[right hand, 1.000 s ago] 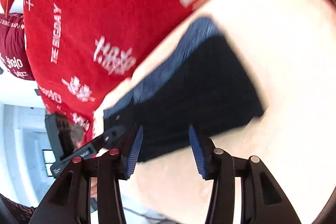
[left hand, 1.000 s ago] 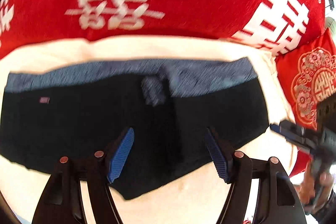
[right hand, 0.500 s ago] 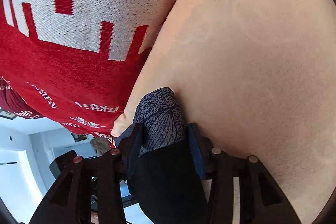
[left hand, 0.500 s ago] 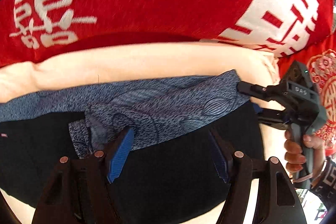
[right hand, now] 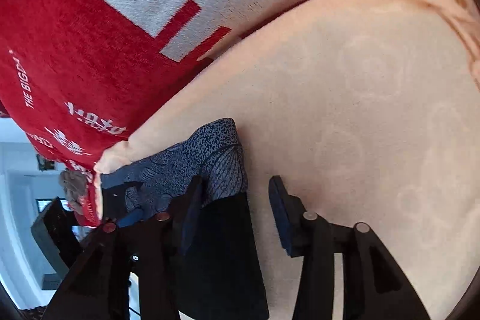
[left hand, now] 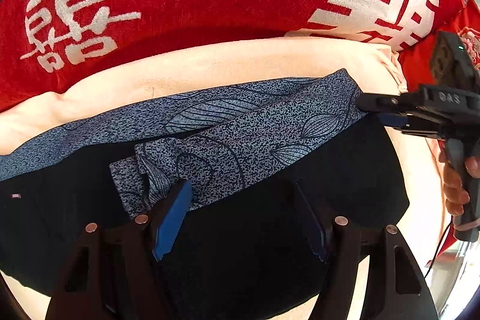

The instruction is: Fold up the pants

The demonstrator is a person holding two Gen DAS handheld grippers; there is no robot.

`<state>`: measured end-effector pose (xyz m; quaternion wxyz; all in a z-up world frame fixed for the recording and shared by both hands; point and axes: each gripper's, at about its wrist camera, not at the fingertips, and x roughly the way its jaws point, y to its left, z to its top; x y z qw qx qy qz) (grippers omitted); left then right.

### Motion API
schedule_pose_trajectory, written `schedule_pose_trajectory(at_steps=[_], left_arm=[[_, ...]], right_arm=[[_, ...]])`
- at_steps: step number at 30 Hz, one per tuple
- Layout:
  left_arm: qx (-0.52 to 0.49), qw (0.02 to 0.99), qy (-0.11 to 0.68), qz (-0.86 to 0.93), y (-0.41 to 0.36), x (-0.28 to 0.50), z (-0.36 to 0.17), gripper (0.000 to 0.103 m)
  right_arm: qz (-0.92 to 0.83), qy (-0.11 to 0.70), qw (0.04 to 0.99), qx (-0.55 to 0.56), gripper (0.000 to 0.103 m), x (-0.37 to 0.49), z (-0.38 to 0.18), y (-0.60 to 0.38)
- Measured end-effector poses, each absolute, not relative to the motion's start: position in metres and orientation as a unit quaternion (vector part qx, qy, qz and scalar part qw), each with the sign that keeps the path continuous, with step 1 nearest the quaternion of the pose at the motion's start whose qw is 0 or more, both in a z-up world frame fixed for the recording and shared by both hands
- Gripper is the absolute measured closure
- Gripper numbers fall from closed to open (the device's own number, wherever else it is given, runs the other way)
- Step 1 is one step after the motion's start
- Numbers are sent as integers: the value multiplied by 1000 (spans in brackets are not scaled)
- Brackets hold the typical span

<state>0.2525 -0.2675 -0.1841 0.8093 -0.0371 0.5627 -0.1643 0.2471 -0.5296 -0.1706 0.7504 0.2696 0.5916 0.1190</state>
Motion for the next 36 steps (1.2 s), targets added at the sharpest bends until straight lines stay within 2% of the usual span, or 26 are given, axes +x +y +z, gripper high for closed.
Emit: schedule_pose_trajectory(at_steps=[5, 7, 11, 21, 30, 36], left_arm=[[-61, 812, 565, -135, -245, 250, -176, 32], [-52, 809, 577, -99, -238, 250, -179, 24], [-86, 794, 598, -67, -221, 241, -188, 24], [-96, 780, 617, 25, -217, 216, -191, 24], [-122, 780, 612, 39, -212, 192, -193, 24], [-128, 785, 606, 12, -195, 172, -189, 24]], right_arm=[[127, 603, 752, 234, 51, 209, -143, -514], [130, 601, 758, 218, 51, 193, -133, -506], [146, 586, 773, 195, 51, 173, -114, -477], [167, 611, 759, 149, 51, 176, -145, -426], [177, 609, 764, 123, 49, 171, -143, -422], [144, 612, 765, 136, 40, 172, -142, -416]])
